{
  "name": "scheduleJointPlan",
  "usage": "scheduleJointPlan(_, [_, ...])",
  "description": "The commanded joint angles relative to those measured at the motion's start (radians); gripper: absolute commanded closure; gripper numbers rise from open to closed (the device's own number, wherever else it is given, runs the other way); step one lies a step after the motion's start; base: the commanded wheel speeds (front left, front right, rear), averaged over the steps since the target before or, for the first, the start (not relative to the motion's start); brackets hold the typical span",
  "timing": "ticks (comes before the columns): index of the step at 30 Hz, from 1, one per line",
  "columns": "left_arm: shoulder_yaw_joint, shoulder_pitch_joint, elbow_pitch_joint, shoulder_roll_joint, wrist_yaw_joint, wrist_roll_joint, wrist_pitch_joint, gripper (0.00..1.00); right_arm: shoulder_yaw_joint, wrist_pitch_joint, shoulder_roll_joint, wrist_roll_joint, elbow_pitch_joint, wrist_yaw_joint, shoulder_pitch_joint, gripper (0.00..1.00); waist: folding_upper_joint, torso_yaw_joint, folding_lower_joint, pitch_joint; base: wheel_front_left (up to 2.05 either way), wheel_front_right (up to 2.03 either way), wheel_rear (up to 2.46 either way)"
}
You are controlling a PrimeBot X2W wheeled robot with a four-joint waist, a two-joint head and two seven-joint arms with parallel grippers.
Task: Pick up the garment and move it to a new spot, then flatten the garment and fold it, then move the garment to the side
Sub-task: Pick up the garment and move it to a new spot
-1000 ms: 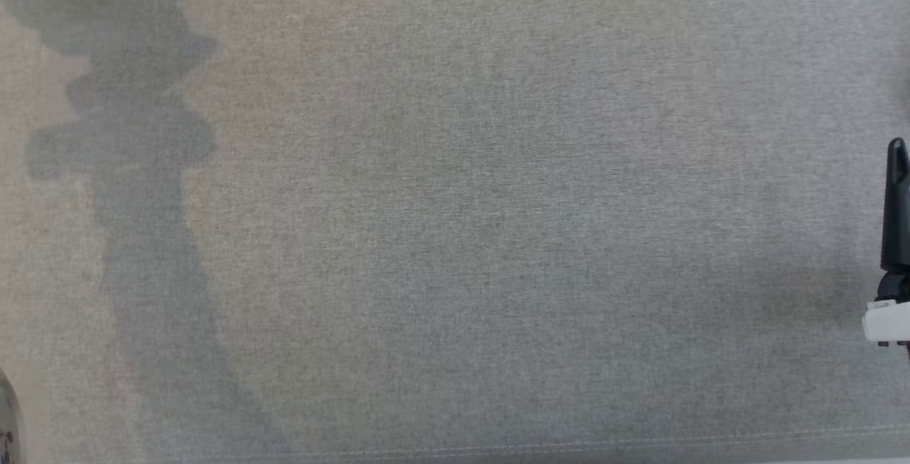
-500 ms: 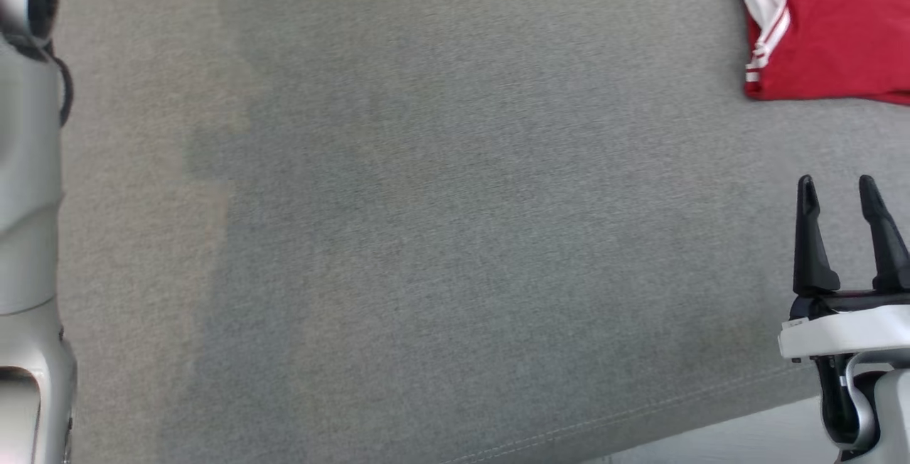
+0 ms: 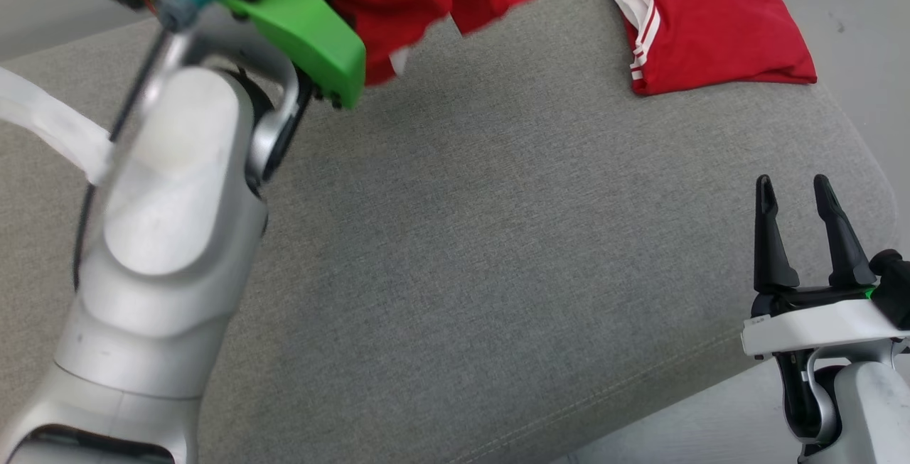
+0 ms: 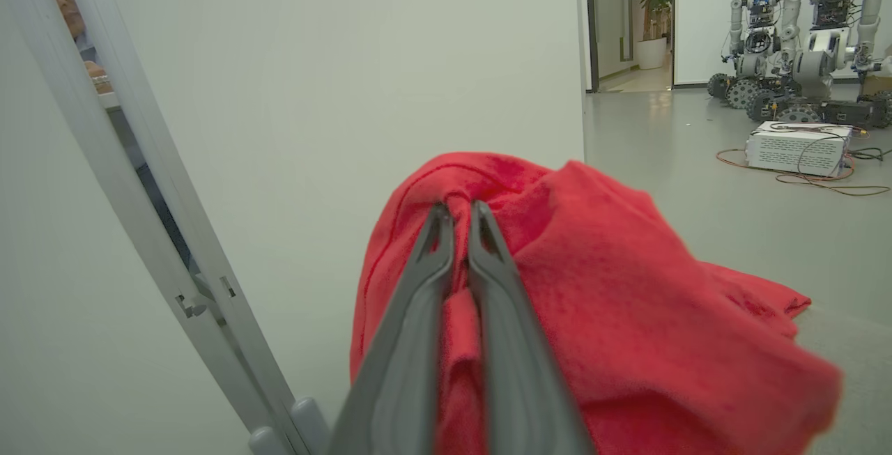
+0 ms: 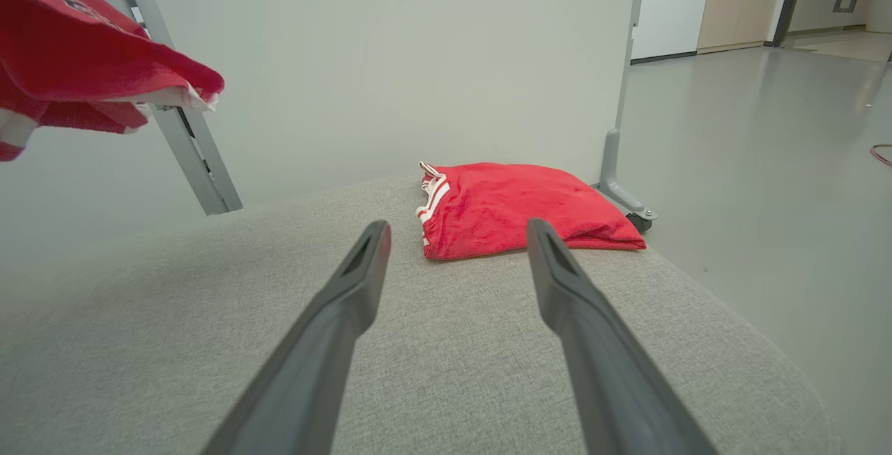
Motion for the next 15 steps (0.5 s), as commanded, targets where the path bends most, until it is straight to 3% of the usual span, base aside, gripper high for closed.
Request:
scheduleJointPlan(1, [-0.009, 0.047, 0.020, 0.006, 0.011, 0.004, -0.012, 1.00, 0.007, -0.004, 0.002, 0.004, -0.003, -0.002, -0.013, 0.00, -0.0001, -0.002, 0.0000, -0.008, 0.00, 0.00, 0.00])
scheduleJointPlan(10, [-0.055, 0.333, 0.140, -0.064, 0.061, -0.058, -0.124, 1.00, 0.035, -0.004, 0.004, 0.002, -0.001, -0.002, -0.013, 0.00, -0.0001, 0.023, 0.0000, -0.026, 0.00, 0.00, 0.00])
scheduleJointPlan(15, [-0.105, 0.418, 0.199, -0.082, 0.060, -0.071, -0.165, 1.00, 0.042, -0.003, 0.006, 0.000, 0.002, -0.002, -0.001, 0.00, -0.0001, 0.044, 0.0000, -0.035, 0.00, 0.00, 0.00])
